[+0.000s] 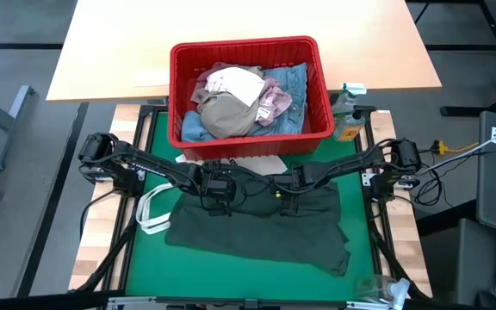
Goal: Fold laundry
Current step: Fold the green shirt
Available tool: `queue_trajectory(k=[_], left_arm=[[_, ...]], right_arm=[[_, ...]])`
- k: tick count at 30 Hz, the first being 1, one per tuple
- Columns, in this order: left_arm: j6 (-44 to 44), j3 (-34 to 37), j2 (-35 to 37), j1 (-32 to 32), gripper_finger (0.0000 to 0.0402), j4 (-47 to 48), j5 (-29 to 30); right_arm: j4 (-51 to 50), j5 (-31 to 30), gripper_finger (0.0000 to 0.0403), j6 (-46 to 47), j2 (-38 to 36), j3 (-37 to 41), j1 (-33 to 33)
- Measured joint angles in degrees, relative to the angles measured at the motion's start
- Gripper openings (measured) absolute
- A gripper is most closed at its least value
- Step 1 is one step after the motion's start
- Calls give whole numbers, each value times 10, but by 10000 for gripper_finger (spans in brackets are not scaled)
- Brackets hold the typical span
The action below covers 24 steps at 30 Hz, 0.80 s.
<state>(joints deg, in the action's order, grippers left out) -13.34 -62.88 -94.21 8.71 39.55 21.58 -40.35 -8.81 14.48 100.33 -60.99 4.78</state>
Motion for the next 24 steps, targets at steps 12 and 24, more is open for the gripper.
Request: queue_trajectory(k=[12, 24], left_arm=[[1, 0, 0, 0, 114, 0, 4], [92, 0, 0, -7, 173, -7, 5]], right_arm=[[-6, 106, 6, 19, -55, 0, 1], [0, 157, 2, 51, -129, 0, 1]])
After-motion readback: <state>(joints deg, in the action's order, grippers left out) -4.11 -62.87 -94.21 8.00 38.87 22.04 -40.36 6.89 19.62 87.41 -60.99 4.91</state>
